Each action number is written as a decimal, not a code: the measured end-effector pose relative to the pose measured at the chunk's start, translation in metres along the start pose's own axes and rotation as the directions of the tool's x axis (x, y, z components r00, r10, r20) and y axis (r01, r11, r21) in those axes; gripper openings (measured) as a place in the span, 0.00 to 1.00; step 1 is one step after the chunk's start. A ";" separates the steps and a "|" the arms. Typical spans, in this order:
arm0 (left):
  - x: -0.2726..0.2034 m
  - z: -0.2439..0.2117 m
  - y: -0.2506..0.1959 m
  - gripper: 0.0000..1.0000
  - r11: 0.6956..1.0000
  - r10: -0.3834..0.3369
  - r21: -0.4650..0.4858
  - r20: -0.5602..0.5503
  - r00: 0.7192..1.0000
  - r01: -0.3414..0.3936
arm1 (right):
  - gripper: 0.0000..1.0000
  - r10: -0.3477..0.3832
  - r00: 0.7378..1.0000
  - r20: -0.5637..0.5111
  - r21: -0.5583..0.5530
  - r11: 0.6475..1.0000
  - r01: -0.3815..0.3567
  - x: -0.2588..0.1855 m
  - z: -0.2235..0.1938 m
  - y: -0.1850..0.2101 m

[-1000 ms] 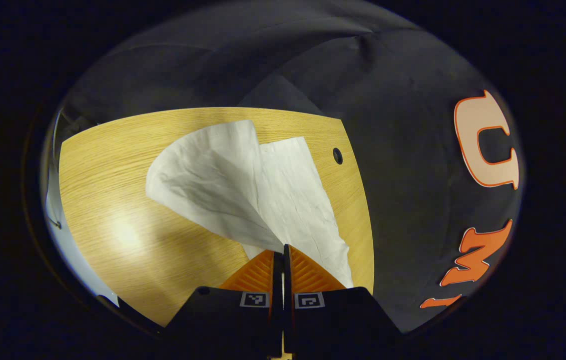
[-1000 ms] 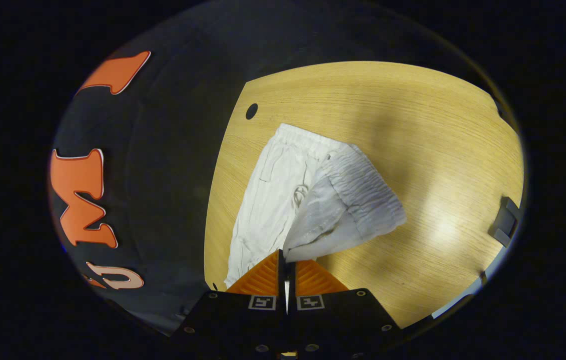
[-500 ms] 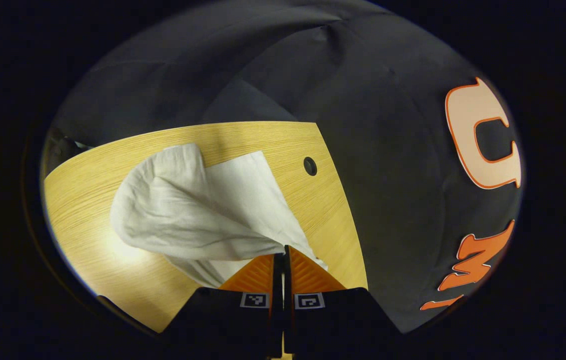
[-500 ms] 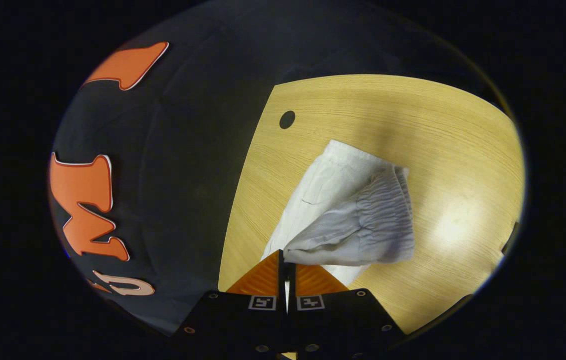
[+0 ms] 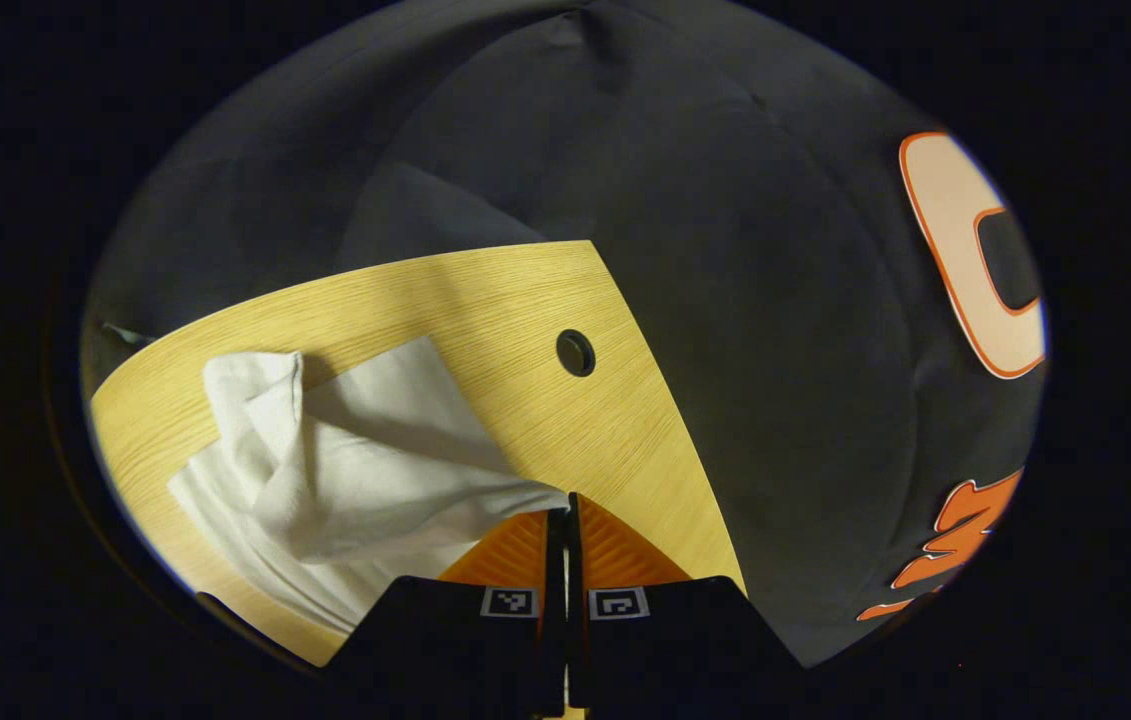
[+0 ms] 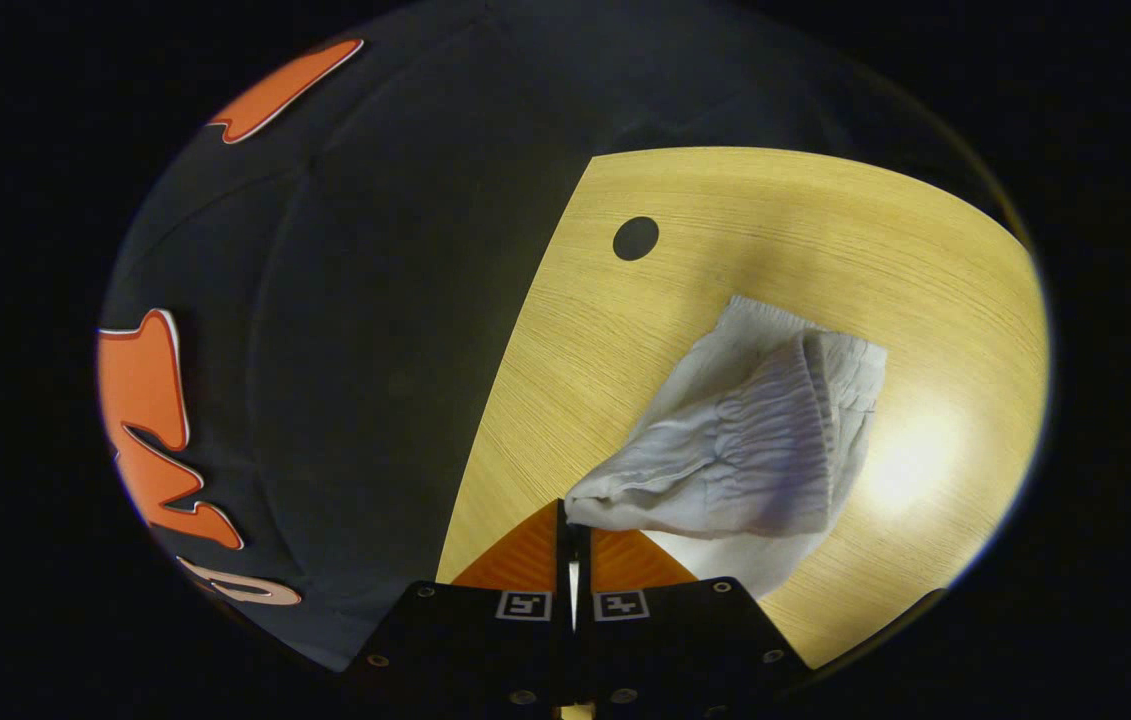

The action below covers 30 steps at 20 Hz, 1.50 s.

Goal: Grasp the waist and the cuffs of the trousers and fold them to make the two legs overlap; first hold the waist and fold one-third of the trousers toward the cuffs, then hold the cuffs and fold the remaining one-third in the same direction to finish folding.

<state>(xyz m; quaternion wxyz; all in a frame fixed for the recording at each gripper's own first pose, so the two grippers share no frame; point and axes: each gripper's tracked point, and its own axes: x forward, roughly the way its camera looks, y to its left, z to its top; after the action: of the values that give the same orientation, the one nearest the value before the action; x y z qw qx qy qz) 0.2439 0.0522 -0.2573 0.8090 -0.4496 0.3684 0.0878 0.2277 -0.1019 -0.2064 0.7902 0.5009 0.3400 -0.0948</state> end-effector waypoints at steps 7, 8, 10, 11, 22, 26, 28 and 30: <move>0.022 -0.007 -0.014 0.21 0.999 -0.015 0.044 -0.052 0.999 0.017 | 0.24 -0.010 1.000 0.028 -0.042 0.999 0.011 0.007 -0.004 0.001; 0.023 -0.007 -0.014 0.39 0.999 -0.027 0.042 -0.053 0.998 0.029 | 0.43 -0.004 0.999 0.042 -0.052 0.999 0.006 0.001 -0.001 0.001; 0.019 -0.011 -0.009 0.75 0.999 -0.015 0.037 -0.066 0.998 0.017 | 0.49 0.006 0.998 0.066 -0.074 0.997 -0.001 -0.013 0.005 0.003; 0.015 -0.011 -0.006 0.77 1.000 -0.009 0.029 -0.064 0.998 0.011 | 0.76 0.003 0.997 0.076 -0.087 0.996 0.004 -0.018 0.007 -0.001; -0.076 0.008 0.021 1.00 0.984 0.030 0.172 0.117 0.993 -0.050 | 0.98 -0.075 0.988 0.137 -0.068 0.994 0.085 -0.072 0.024 -0.083; -0.110 0.027 0.014 1.00 0.950 0.010 0.298 0.263 0.965 -0.091 | 0.99 -0.122 0.981 0.148 -0.046 0.990 0.130 -0.072 0.044 -0.119; -0.130 0.033 0.012 1.00 0.936 0.019 0.328 0.307 0.952 -0.125 | 0.98 -0.143 0.980 0.139 -0.044 0.988 0.150 -0.066 0.050 -0.132; -0.127 0.032 0.010 1.00 0.940 0.012 0.319 0.318 0.948 -0.119 | 0.99 -0.150 0.981 0.123 -0.036 0.987 0.155 -0.054 0.057 -0.139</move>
<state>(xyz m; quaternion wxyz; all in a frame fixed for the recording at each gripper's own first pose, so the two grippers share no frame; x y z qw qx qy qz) 0.1653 0.1075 -0.1673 0.9179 -0.2735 0.2606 0.1211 0.1443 -0.2273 -0.2581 0.8110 0.4486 0.3313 -0.1772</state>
